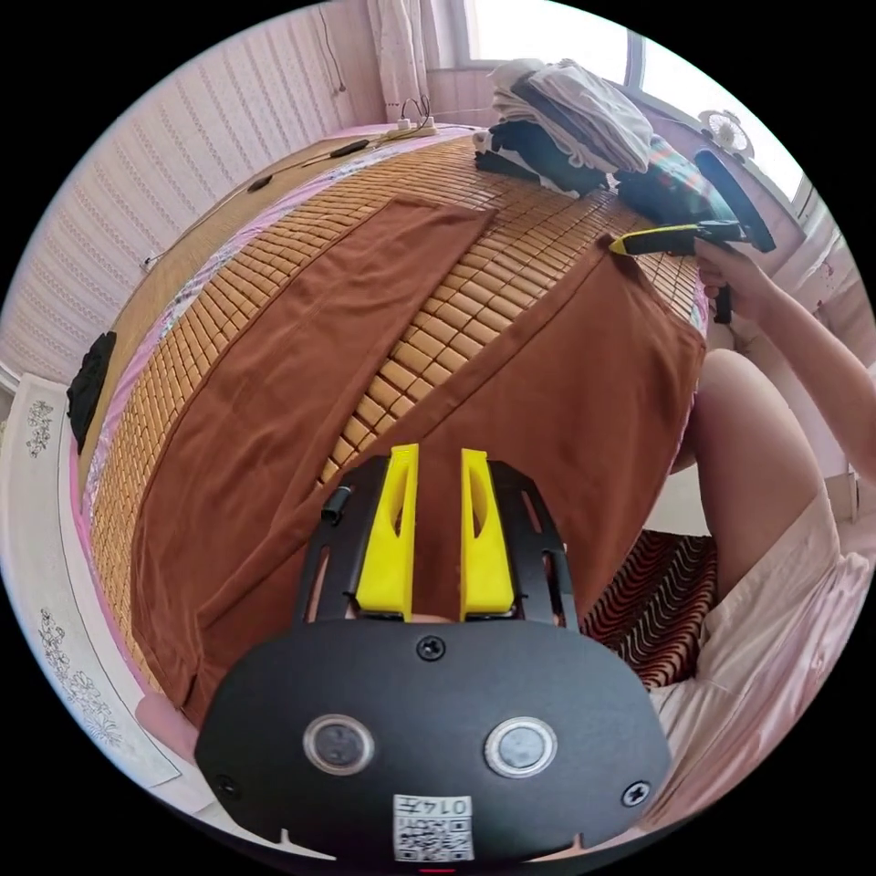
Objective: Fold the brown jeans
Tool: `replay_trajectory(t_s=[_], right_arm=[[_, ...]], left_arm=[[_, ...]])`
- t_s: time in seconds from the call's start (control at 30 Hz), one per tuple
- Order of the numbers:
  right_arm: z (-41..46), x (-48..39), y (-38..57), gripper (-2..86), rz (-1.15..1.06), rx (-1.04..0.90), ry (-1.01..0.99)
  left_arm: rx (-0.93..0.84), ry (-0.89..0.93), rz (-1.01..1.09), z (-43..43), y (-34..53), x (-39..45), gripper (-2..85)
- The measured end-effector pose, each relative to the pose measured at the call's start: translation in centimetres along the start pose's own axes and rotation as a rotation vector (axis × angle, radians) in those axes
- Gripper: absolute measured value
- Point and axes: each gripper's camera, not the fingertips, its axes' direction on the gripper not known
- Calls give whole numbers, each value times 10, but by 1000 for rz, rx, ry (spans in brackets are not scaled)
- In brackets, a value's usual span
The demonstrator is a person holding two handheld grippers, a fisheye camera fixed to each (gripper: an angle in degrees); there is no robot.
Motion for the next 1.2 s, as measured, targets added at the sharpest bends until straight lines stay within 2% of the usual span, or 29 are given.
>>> replay_trajectory(t_s=[0.1, 0.17, 0.27, 0.37, 0.43, 0.47, 0.57, 0.67, 0.8, 0.97, 1.2], right_arm=[[4, -5, -5, -4, -4, -3, 9], [4, -9, -9, -4, -22, -13, 19], [-2, -20, -16, -3, -59, -13, 29], [1, -45, -24, -1, -158, -24, 142], [33, -67, -29, 4, -217, -160, 254], [31, -74, -28, 5, -234, -104, 271], [40, -102, -35, 11, -305, -175, 385], [42, -121, -35, 21, -374, -197, 467], [13, -154, -23, 53, -437, -146, 463], [-19, -197, 6, 74, -499, -88, 449], [-39, -235, 47, 86, -499, -106, 334]], left_arm=[[-69, -71, 35, 23, -15, -5, 86], [-69, -17, 101, 27, -15, -5, 79], [-87, 15, 134, 25, -11, -9, 20], [-38, -1, 73, 19, -1, -17, -3], [-19, 14, 6, 26, 12, -21, -7], [-19, 7, 2, 26, 14, -20, -8], [-41, -40, 0, 21, 27, -19, -7], [110, -1, -55, -11, 62, -31, -5], [159, 19, -192, -51, 143, -61, 1], [81, -13, -407, -79, 273, -104, 42], [109, -10, -865, -105, 492, -156, 62]])
